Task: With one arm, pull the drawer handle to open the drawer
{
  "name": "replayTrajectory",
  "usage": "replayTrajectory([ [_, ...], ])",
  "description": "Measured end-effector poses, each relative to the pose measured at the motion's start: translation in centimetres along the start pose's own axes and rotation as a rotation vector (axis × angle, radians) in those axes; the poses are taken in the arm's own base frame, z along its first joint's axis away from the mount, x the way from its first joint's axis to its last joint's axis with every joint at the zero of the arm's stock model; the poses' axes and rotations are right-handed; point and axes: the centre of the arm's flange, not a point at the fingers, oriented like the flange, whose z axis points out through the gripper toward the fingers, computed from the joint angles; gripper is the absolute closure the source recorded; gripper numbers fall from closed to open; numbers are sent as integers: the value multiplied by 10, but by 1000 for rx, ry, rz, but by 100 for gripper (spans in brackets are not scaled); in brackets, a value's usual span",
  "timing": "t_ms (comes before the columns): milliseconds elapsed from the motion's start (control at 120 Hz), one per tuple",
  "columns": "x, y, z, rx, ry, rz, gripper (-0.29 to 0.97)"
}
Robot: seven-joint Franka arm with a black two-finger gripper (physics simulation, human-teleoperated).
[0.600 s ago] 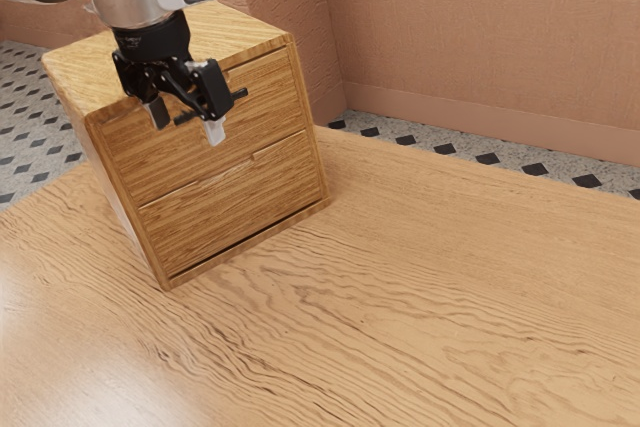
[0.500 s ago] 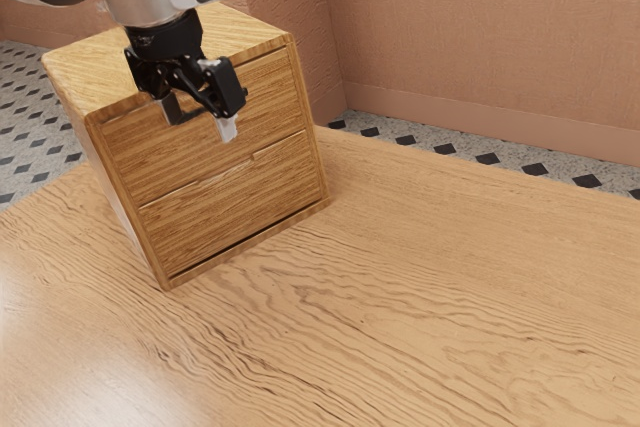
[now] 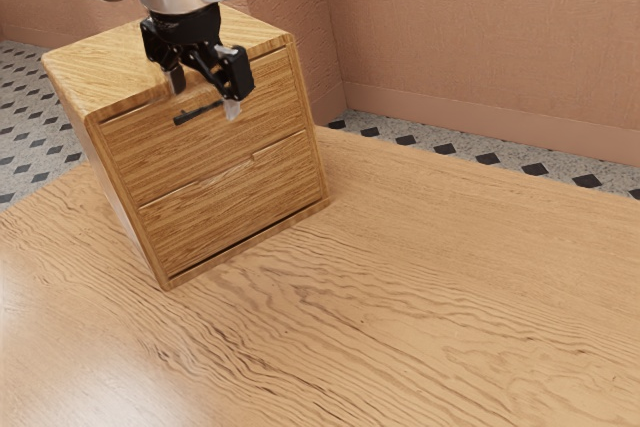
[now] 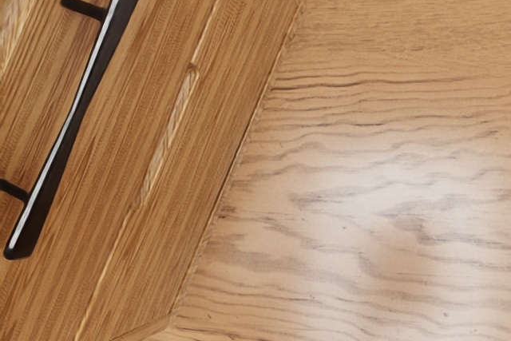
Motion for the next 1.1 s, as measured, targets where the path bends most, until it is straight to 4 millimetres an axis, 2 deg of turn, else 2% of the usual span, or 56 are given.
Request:
replayTrajectory([
  [100,21,-14,24,55,-20,2,0],
  [175,33,-16,38,111,-26,22,0],
  [208,36,-13,39,139,-23,37,0],
  [275,40,10,30,208,-8,92,0],
  [325,42,14,29,248,-9,112,0],
  [442,46,5,38,306,-32,123,3],
  [542,50,6,46,326,-47,144,13],
  [733,51,5,46,338,-51,167,32],
  [833,53,1,51,337,-55,173,36],
  [942,59,1,66,329,-69,188,38],
  [1100,64,-9,80,304,-75,187,40],
])
